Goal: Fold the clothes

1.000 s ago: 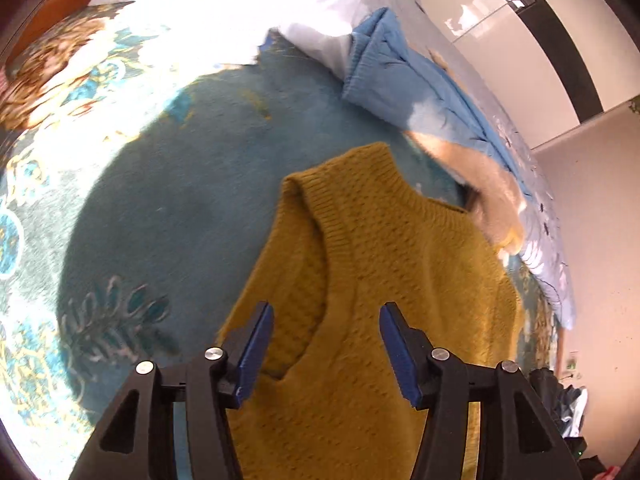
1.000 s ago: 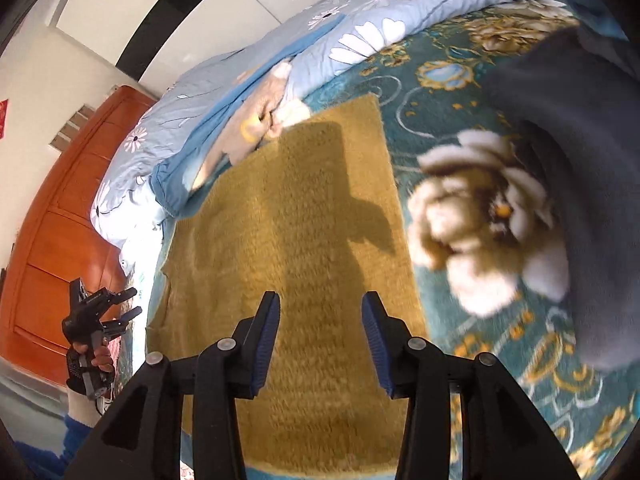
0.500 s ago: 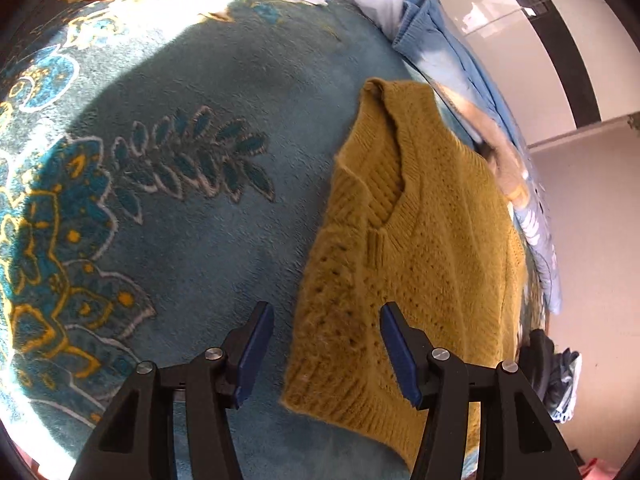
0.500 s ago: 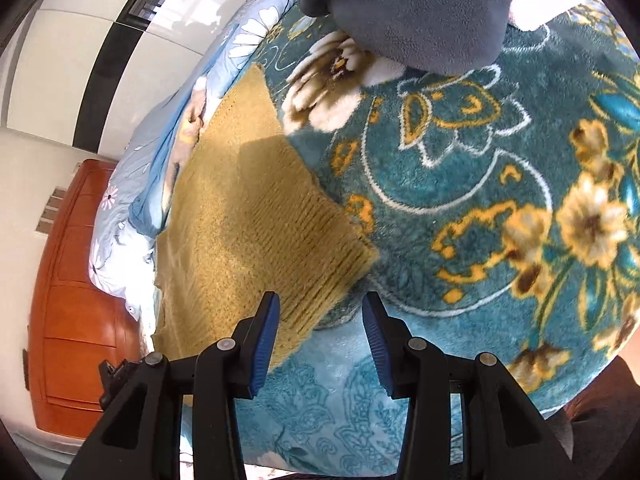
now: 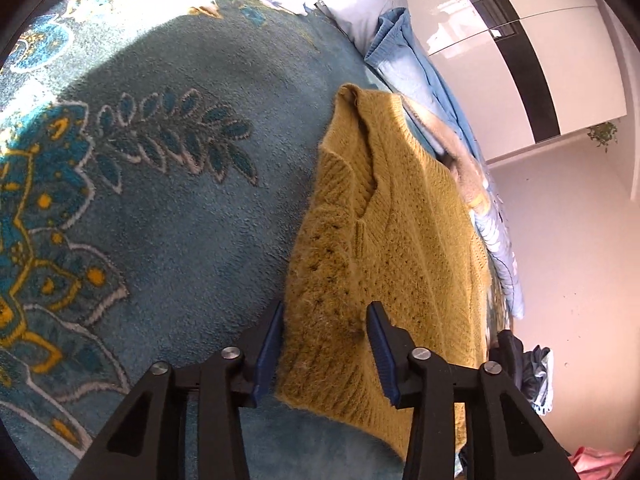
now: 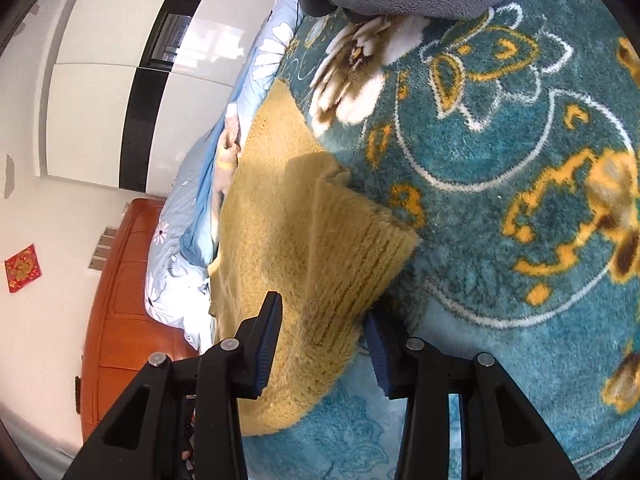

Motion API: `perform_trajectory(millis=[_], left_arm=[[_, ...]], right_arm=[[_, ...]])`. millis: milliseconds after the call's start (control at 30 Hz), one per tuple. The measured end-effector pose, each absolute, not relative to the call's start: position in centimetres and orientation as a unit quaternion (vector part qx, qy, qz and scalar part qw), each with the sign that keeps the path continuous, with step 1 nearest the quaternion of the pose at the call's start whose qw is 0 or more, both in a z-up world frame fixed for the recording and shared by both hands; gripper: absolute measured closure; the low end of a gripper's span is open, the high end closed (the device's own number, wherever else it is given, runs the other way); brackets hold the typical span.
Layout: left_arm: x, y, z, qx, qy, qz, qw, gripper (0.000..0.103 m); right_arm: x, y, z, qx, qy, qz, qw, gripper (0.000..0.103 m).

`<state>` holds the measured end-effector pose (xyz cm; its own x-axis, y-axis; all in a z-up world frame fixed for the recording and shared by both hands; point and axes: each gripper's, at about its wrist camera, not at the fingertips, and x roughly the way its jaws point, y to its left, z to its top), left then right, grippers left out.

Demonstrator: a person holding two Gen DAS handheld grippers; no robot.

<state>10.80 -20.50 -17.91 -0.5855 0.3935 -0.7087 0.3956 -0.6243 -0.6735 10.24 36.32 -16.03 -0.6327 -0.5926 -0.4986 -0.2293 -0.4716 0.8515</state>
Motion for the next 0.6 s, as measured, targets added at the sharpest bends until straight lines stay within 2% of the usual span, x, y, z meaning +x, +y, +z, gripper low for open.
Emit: perform_trajectory(millis=[100, 133, 467, 600], left_arm=[[11.4, -20.7, -18.1, 0.453, 0.442, -0.774, 0.013, 0.089], [11.7, -20.9, -18.2, 0.451, 0.449, -0.771, 0.017, 0.091], [13.9, -19.7, -14.2, 0.447, 0.453, -0.771, -0.02, 0.093], [15.3, -19.0, -14.4, 0.458, 0.457, -0.762, -0.033, 0.093]], right_arm=[[9.7, 36.1, -16.0, 0.404, -0.511, -0.749, 0.123, 0.083], [9.6, 36.1, -15.9, 0.403, -0.512, -0.749, 0.12, 0.085], [12.4, 37.4, -11.5, 0.369, -0.501, -0.773, 0.126, 0.095], [13.7, 38.0, -10.1, 0.36, -0.491, -0.783, 0.131, 0.096]])
